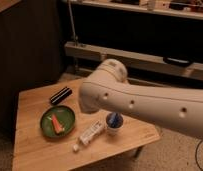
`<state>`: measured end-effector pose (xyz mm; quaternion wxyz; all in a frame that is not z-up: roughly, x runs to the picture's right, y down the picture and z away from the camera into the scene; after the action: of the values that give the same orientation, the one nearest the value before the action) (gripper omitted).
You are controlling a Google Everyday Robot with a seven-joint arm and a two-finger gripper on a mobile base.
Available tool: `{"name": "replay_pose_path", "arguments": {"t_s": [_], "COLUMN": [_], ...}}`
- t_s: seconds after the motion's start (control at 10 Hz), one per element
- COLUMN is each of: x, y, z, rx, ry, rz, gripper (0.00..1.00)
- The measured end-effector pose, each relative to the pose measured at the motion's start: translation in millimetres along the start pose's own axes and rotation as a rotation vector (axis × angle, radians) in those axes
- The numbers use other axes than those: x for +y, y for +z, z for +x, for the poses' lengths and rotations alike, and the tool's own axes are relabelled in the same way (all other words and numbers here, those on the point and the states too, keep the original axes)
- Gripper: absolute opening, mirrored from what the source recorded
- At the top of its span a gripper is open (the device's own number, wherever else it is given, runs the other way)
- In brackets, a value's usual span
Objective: Place the bottle in the ceramic bowl
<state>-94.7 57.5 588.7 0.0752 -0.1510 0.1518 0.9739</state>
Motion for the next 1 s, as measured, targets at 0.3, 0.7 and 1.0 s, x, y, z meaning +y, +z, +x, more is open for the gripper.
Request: {"name": "replay_pose_path", "arguments": {"t_s": [0.3,0.7,1.0], "x": [13,2,-14], "y": [20,20,12], "z": [10,-36,-85], "rx": [-0.025,-0.009,0.027], "ry": [-0.056,-0.086,-0.091], "rz": [0.027,0.137,0.224], "gripper": [0.37,0.75,0.80]}}
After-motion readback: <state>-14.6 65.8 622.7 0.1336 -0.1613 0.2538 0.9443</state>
